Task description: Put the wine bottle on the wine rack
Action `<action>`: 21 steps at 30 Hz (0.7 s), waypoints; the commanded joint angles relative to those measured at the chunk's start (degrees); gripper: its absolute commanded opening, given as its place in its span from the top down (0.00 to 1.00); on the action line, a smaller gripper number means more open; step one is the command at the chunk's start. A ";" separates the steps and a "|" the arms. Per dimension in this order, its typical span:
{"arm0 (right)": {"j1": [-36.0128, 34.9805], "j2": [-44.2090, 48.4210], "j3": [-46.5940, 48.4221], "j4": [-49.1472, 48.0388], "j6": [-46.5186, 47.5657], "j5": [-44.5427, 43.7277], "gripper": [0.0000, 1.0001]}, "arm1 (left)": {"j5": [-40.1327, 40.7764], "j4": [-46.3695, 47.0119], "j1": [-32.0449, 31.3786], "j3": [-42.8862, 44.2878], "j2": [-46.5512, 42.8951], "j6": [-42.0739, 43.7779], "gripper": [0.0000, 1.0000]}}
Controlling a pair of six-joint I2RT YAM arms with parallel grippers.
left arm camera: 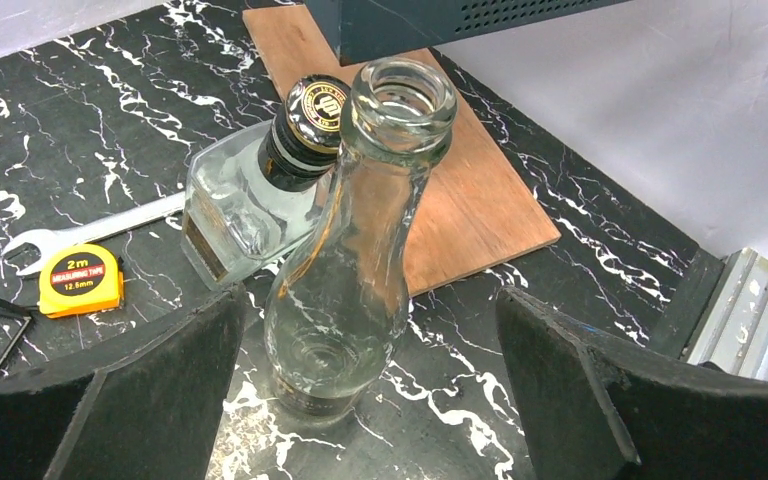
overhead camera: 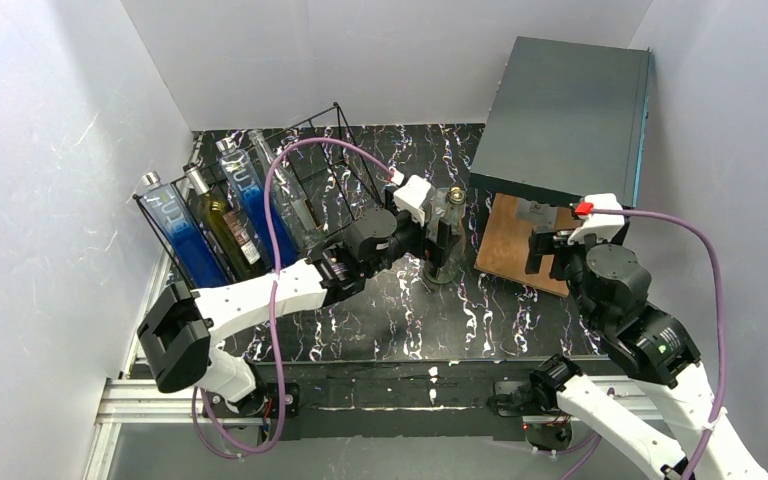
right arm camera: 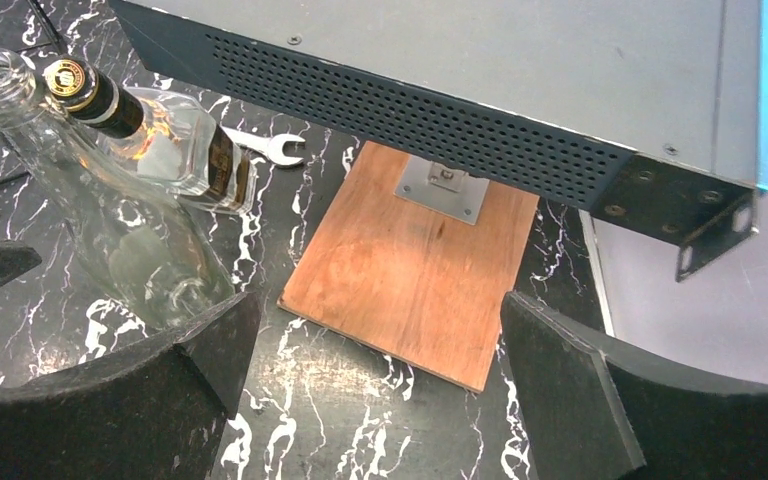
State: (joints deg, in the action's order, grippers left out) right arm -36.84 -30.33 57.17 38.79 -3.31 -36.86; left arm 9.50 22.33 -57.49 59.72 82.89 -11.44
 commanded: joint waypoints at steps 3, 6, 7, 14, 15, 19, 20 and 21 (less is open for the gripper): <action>-0.33 -7.74 5.13 -0.69 -4.05 5.24 0.00 | 3.08 2.02 -0.18 -1.14 -7.01 -1.14 0.05; -0.34 -11.88 9.25 -0.38 -5.83 8.98 0.00 | 5.12 0.98 -0.13 -2.83 -10.84 -2.58 0.03; -0.34 -12.92 10.55 -0.32 -6.43 10.28 0.00 | 5.66 0.14 0.04 -2.98 -12.02 -3.21 0.03; -0.33 -18.73 16.72 -0.01 -12.44 17.55 0.00 | 4.85 -25.37 3.84 6.38 -15.08 -10.00 0.03; -0.32 -19.84 17.67 0.43 -13.68 18.15 0.00 | 4.06 -28.64 4.80 7.86 -14.84 -10.16 0.03; -0.33 -23.83 21.34 1.27 -19.14 20.21 0.00 | -3.14 -33.95 12.01 10.10 -14.02 -11.42 0.03; -0.29 -24.96 22.12 0.98 -20.10 21.44 0.00 | -7.29 -33.94 14.53 10.26 -13.68 -12.31 0.03; -0.34 -25.92 22.47 0.45 -20.94 22.92 0.00 | -11.73 -33.60 17.60 10.64 -12.64 -12.93 0.04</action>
State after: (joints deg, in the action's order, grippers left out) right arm -36.88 -53.45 76.07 40.38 -20.08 -19.05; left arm 9.13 -4.73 -47.20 68.51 68.71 -21.52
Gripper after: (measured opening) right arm 0.997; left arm 0.970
